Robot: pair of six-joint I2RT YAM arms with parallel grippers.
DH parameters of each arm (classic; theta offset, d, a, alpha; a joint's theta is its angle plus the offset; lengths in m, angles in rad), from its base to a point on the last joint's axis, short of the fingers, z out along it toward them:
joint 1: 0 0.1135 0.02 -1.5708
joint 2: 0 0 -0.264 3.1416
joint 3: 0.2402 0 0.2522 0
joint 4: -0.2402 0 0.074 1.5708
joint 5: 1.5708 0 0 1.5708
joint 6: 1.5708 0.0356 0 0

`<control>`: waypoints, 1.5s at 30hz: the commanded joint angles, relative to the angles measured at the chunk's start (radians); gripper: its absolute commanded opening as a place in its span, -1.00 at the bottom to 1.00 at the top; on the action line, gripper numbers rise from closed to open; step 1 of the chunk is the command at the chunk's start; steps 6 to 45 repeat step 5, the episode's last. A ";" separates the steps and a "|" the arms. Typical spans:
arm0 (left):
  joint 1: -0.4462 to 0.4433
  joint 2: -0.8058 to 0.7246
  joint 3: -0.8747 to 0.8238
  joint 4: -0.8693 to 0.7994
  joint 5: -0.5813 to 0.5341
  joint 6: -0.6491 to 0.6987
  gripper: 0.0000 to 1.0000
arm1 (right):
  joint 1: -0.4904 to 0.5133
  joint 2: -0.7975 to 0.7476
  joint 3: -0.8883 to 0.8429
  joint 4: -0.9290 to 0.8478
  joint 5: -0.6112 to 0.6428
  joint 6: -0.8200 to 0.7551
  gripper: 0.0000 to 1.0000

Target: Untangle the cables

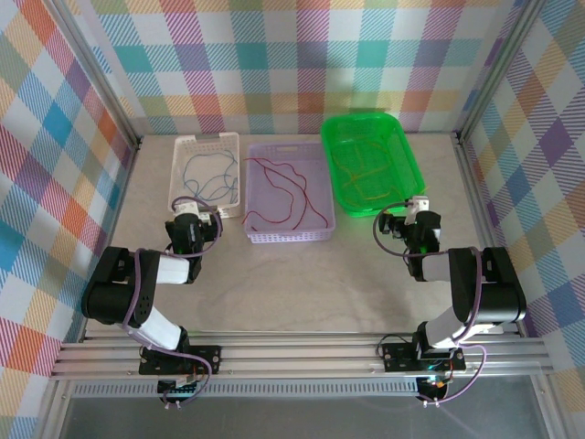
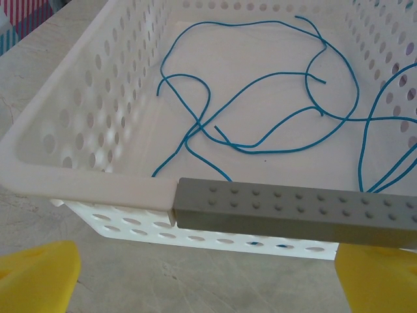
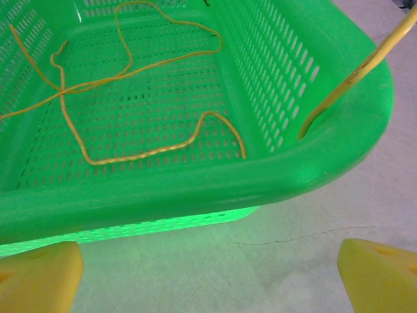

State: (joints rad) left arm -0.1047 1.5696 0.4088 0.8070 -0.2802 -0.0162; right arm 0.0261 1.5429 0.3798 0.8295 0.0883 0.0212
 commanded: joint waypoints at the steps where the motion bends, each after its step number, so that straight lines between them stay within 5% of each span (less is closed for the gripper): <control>1: 0.010 -0.006 -0.008 0.034 0.022 0.010 1.00 | 0.001 -0.010 0.019 0.022 -0.016 -0.002 0.99; 45: 0.009 -0.008 -0.010 0.037 0.022 0.010 1.00 | 0.001 -0.011 0.019 0.021 -0.018 -0.003 0.99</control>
